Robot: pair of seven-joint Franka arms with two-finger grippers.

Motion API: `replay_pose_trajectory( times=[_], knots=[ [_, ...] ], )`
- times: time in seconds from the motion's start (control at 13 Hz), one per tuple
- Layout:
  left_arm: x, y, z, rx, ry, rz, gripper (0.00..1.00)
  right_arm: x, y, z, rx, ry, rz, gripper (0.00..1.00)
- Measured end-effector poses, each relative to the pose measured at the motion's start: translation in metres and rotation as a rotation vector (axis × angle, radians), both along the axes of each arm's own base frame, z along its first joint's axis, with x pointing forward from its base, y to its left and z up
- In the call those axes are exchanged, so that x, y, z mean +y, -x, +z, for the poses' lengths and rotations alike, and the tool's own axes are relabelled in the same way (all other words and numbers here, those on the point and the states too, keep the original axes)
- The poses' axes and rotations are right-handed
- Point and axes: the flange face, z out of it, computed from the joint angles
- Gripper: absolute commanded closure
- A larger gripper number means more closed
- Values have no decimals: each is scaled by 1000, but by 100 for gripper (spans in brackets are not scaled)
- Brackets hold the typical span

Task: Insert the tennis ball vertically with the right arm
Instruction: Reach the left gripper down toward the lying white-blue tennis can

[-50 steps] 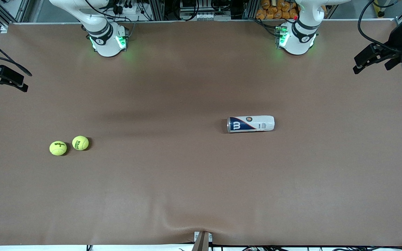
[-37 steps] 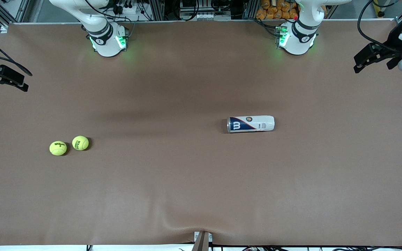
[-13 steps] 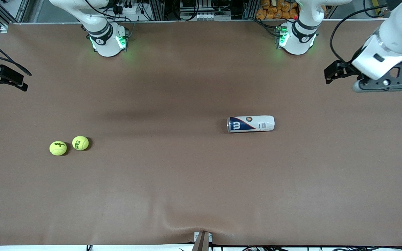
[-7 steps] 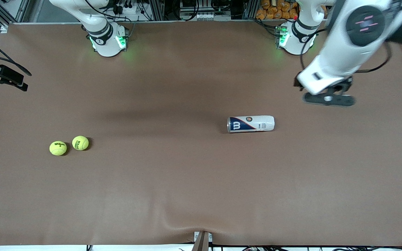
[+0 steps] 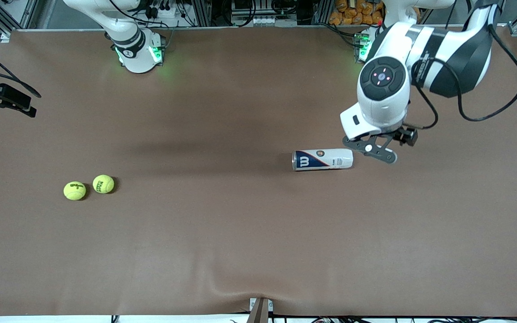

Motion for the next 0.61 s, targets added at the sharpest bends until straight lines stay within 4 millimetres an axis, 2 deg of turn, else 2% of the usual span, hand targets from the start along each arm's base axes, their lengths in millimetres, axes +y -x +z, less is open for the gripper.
replay_pose_trajectory(
  times=[0.15,0.46,0.61],
  knots=[
    [-4,-10,-11,10,-47,-124,0,0,0,0,0,0,0,0],
    [-27,-13,-38,51,-129,-342,0,-1,0,-1,2,0,-1,0],
    [-28,-21,-47,77,-122,-437,0,-1,0,-1,5,0,-1,0]
  ],
)
